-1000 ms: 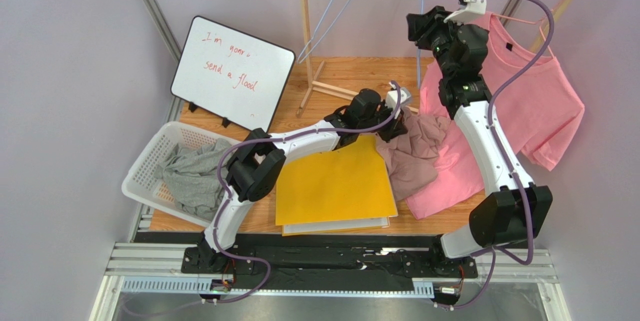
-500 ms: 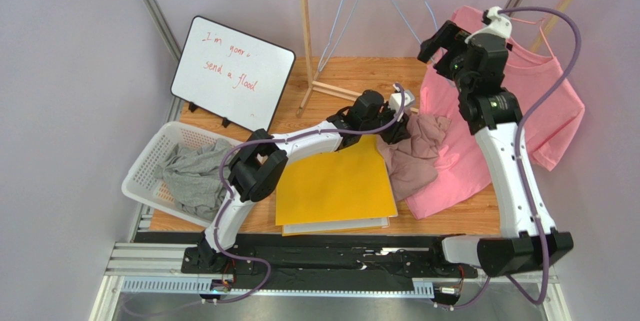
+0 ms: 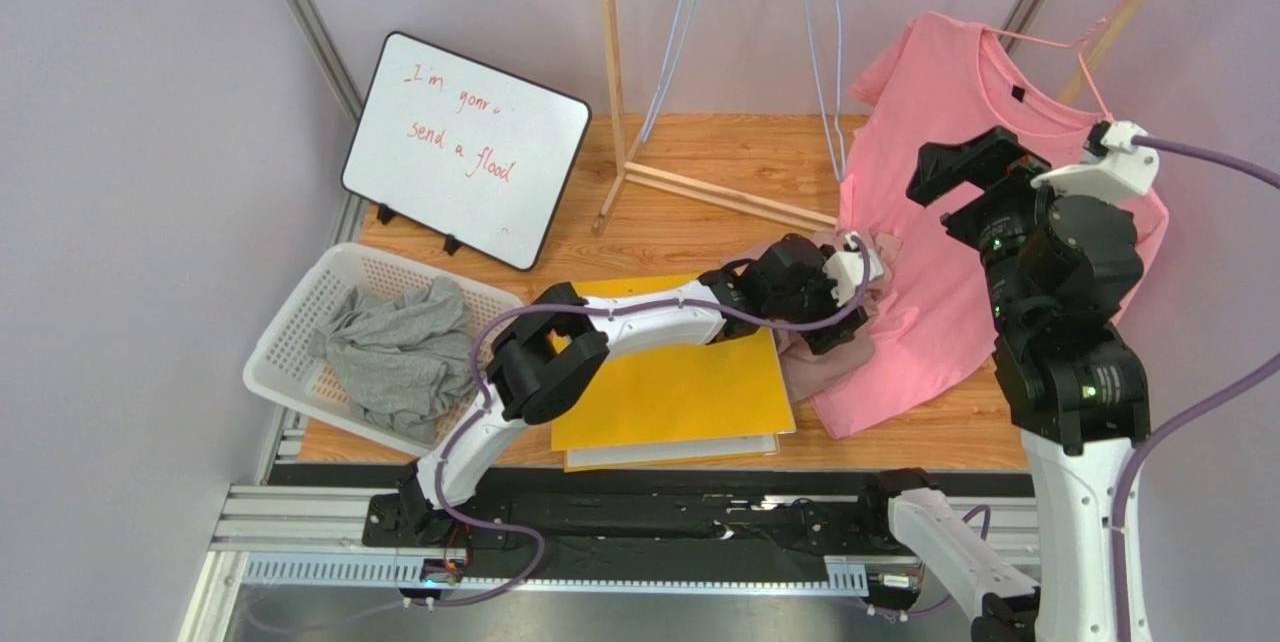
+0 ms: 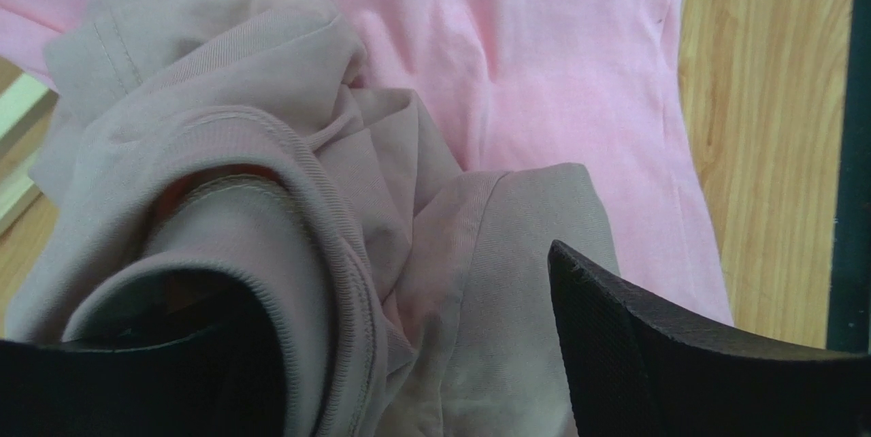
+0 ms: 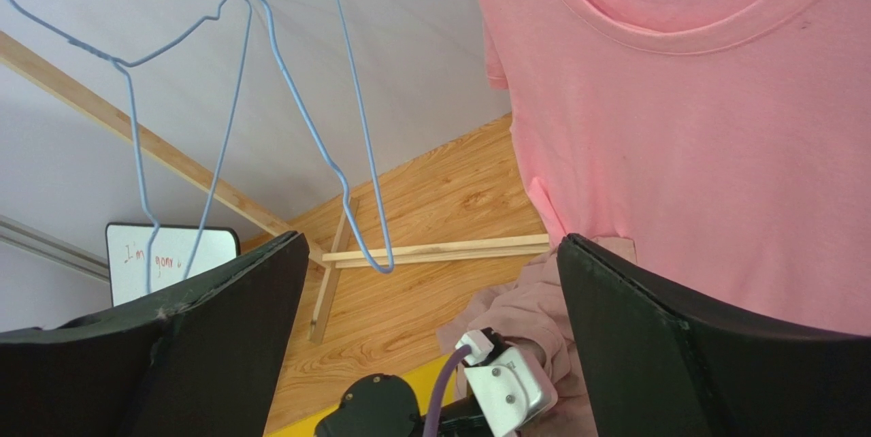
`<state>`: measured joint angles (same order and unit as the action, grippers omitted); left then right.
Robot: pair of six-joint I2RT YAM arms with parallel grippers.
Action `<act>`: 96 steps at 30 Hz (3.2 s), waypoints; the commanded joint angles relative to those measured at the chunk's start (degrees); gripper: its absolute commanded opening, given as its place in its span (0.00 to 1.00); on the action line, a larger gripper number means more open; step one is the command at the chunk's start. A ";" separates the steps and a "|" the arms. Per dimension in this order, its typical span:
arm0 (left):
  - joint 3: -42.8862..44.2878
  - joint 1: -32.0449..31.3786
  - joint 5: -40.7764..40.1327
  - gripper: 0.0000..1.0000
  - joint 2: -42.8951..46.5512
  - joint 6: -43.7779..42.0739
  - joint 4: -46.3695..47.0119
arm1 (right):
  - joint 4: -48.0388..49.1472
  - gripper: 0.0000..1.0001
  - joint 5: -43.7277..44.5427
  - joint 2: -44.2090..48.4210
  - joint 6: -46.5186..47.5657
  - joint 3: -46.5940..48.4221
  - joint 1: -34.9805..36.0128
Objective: Remove the t-shirt from the hanger
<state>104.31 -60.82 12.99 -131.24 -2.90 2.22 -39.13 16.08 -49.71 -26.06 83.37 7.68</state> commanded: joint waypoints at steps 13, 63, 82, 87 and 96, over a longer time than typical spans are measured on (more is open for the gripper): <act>5.20 -2.99 -22.75 0.30 -6.84 -3.70 0.33 | -1.38 1.00 -1.04 6.91 0.31 -4.71 -0.04; -5.07 -8.35 -65.45 0.00 80.08 -28.38 -14.18 | -5.17 0.94 -0.69 18.86 -0.56 -6.03 -0.12; -28.72 32.12 -54.52 0.00 79.39 18.25 -50.73 | -3.67 0.95 -1.75 19.21 1.10 -10.16 -0.04; -38.47 51.64 -42.79 0.00 81.31 36.59 -49.85 | -3.67 0.95 -1.66 18.69 2.95 -9.98 -0.04; -58.16 62.99 -43.69 0.00 82.38 61.31 -49.86 | -3.32 0.95 -2.19 17.37 3.83 -10.51 -0.04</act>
<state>50.54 -1.78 -34.50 -46.87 43.42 -48.56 -45.04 14.83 -30.83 -23.83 73.10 7.68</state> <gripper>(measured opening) 0.030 0.946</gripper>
